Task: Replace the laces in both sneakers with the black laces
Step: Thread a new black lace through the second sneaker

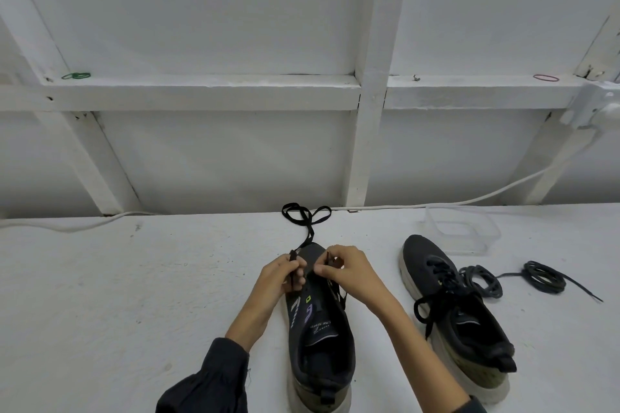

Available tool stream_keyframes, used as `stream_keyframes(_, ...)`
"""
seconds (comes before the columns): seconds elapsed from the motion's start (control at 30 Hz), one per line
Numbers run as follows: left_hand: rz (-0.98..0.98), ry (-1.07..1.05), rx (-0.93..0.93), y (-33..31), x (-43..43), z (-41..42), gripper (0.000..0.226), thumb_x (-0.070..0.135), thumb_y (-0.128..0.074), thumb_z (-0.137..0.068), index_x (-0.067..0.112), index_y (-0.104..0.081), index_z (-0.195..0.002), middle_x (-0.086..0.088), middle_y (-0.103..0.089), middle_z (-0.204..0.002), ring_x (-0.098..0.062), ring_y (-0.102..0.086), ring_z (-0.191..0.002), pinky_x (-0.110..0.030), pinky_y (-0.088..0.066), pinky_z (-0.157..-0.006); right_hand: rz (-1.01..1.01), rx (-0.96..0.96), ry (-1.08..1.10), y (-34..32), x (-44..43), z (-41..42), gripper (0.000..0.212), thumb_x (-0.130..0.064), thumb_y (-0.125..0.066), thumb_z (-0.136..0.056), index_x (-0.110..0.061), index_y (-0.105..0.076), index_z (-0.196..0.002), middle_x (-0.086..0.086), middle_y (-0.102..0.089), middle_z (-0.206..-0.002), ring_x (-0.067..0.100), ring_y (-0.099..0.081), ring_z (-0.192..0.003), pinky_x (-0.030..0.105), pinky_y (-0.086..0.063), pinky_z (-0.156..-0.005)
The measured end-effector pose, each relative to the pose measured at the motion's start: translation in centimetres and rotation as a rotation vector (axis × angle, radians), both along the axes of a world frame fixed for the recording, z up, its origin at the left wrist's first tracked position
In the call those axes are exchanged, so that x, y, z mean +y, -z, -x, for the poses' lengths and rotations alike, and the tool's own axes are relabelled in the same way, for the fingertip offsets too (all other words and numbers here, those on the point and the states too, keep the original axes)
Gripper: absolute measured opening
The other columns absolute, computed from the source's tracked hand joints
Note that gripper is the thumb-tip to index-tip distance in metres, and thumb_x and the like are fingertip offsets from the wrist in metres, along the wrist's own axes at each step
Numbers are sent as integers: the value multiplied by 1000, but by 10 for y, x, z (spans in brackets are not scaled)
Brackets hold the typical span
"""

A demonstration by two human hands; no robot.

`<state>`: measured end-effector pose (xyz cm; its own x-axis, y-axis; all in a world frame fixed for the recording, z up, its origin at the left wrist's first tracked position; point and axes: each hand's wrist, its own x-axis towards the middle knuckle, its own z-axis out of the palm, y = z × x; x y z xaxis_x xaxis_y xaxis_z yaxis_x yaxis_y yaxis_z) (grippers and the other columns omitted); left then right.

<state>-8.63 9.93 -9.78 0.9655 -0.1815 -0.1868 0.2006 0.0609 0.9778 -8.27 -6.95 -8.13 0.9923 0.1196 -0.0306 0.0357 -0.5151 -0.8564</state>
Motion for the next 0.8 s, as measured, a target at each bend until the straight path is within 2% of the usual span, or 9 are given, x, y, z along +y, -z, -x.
stream_keyframes(0.1, -25, -27, -42, 6, 8, 1, 22, 17, -51, -99, 14, -72, -105, 1, -68, -102, -10, -63, -99, -25, -50, -90, 59, -16, -29, 2, 0, 0, 17, -5, -67, -85, -21, -70, -89, -8, -63, -78, -3, -52, -63, 8, -42, -63)
stream_keyframes(0.17, -54, -48, -75, 7, 10, 2, 22, 23, -55, -97, 22, -72, -111, 8, -67, -116, -2, -60, -109, -17, -45, -91, 147, -17, -41, 3, 2, -2, 15, -6, -67, -83, -19, -73, -86, -11, -62, -77, -1, -53, -66, 9, -40, -62)
stream_keyframes(0.23, -61, -78, -96, 7, 10, 2, 23, 25, -56, -97, 25, -71, -113, 11, -68, -113, 5, -61, -100, -11, -44, -82, 255, -39, -43, 4, 7, -4, 15, -8, -67, -81, -17, -77, -87, -11, -62, -77, 1, -54, -68, 10, -38, -62)
stream_keyframes(0.3, -76, -120, -117, 9, 9, 3, 21, 23, -57, -97, 26, -72, -111, 11, -69, -94, 0, -60, -79, -13, -43, -72, 345, -44, -37, 4, 14, -6, 18, -8, -65, -79, -18, -78, -87, -9, -67, -80, 5, -59, -73, 16, -44, -66)
stream_keyframes(0.37, -76, -172, -125, 13, 7, 2, 19, 20, -58, -96, 25, -73, -107, 5, -62, -76, -7, -52, -68, -17, -44, -63, 403, -32, -25, 4, 20, -8, 23, -5, -62, -78, -18, -79, -87, -4, -73, -88, 14, -65, -82, 25, -52, -72)
stream_keyframes(0.43, -40, -213, -122, 17, 4, 2, 19, 15, -57, -97, 21, -73, -104, -1, -61, -75, -9, -53, -64, -20, -47, -59, 436, -22, -18, 4, 23, -9, 24, -4, -62, -78, -18, -79, -87, -1, -73, -92, 19, -66, -86, 27, -53, -73)
stream_keyframes(0.6, -19, -279, -120, 28, 2, 5, 14, 7, -62, -93, 10, -71, -102, -10, -68, -82, -13, -64, -68, -20, -55, -67, 387, 10, 2, 10, 22, -10, 16, -9, -72, -77, -18, -79, -87, -2, -73, -88, 14, -63, -82, 21, -44, -68)
stream_keyframes(0.8, -65, -256, -119, 34, 7, 7, 22, -3, -71, -83, 12, -71, -99, -3, -74, -88, -15, -70, -83, -22, -56, -71, 311, 11, 25, 16, 22, -8, 12, -13, -76, -77, -16, -79, -88, 0, -75, -88, 10, -59, -73, 20, -45, -68)
